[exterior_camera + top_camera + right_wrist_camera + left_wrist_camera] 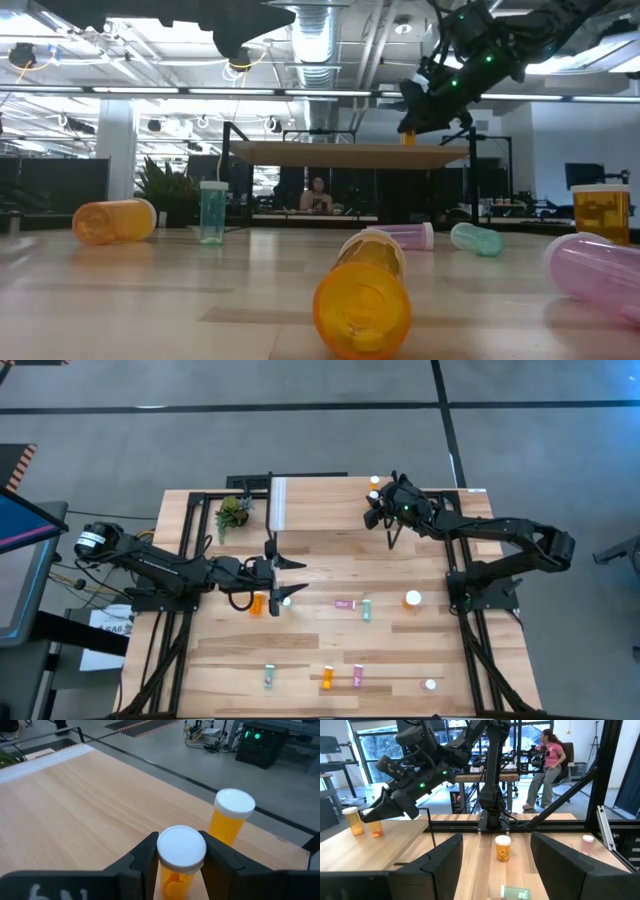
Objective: Pick and place medicine bottles onto shelf by color
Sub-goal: Put the top small orange pill bottle on the shelf aligned with the other small orange pill bottle, then put the small orange pill bottle on the shelf aligned with the other small orange pill bottles
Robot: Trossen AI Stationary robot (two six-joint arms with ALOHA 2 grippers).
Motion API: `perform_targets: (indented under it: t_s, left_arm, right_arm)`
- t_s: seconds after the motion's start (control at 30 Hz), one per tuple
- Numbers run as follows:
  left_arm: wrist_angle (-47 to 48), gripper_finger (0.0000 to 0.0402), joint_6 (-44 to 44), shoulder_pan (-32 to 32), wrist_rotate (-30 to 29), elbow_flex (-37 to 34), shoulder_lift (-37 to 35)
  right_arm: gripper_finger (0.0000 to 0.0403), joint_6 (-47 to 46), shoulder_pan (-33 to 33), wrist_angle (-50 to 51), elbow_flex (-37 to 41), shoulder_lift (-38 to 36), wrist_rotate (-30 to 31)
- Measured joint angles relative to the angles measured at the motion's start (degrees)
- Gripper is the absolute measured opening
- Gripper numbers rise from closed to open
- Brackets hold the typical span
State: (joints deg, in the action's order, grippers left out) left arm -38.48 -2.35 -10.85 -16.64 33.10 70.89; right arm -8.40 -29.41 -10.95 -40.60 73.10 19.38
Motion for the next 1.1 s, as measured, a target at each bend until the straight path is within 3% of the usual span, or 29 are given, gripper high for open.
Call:
perform_targets:
  t_s: [0.43,0.8,1.1]
  left_arm:
    - [0.01,0.0222,0.02,0.00,0.00,0.00,0.00]
    - [0.09,0.0222,0.02,0.00,0.00,0.00,0.00]
    - [0.61,0.0222,0.02,0.02,1.97,0.02,0.02]
  right_arm:
    - [0.0164,-0.19,0.00,0.44,0.11,0.07,0.06]
    - [0.0235,-0.18,0.00,0.48,0.13,-0.04,0.09]
    - [0.0250,-0.31,0.21,3.53,0.17,-7.25,0.06]
